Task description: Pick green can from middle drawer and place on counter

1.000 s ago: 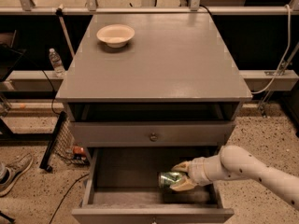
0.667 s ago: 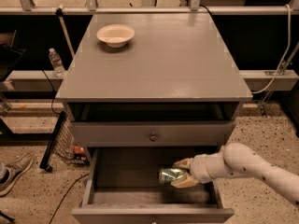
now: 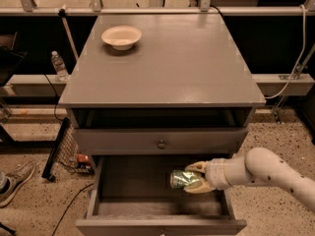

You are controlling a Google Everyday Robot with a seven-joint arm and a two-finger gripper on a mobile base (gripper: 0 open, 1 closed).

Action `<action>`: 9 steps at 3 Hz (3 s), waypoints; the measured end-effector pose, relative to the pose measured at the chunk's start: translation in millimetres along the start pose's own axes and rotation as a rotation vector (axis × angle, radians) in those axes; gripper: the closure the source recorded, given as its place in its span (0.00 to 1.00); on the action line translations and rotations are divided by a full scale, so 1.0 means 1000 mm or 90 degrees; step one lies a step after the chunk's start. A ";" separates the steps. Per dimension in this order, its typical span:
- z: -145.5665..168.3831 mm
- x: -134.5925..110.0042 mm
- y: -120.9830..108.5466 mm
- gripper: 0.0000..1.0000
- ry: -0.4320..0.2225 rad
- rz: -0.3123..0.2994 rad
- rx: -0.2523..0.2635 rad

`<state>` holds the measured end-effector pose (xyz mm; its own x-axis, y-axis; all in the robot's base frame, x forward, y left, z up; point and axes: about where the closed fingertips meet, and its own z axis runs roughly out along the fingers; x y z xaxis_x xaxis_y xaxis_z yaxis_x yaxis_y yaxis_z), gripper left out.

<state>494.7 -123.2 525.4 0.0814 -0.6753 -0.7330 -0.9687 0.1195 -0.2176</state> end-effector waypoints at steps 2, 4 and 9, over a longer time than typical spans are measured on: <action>-0.032 -0.038 -0.005 1.00 -0.011 -0.074 0.035; -0.039 -0.047 -0.007 1.00 -0.011 -0.090 0.043; -0.124 -0.133 -0.054 1.00 0.023 -0.237 0.134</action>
Offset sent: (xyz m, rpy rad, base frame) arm -0.0081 0.0003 0.0804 -0.0110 -0.2013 0.0576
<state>506.7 -130.2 714.0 0.4051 -0.7250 -0.5570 -0.8049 0.0061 -0.5934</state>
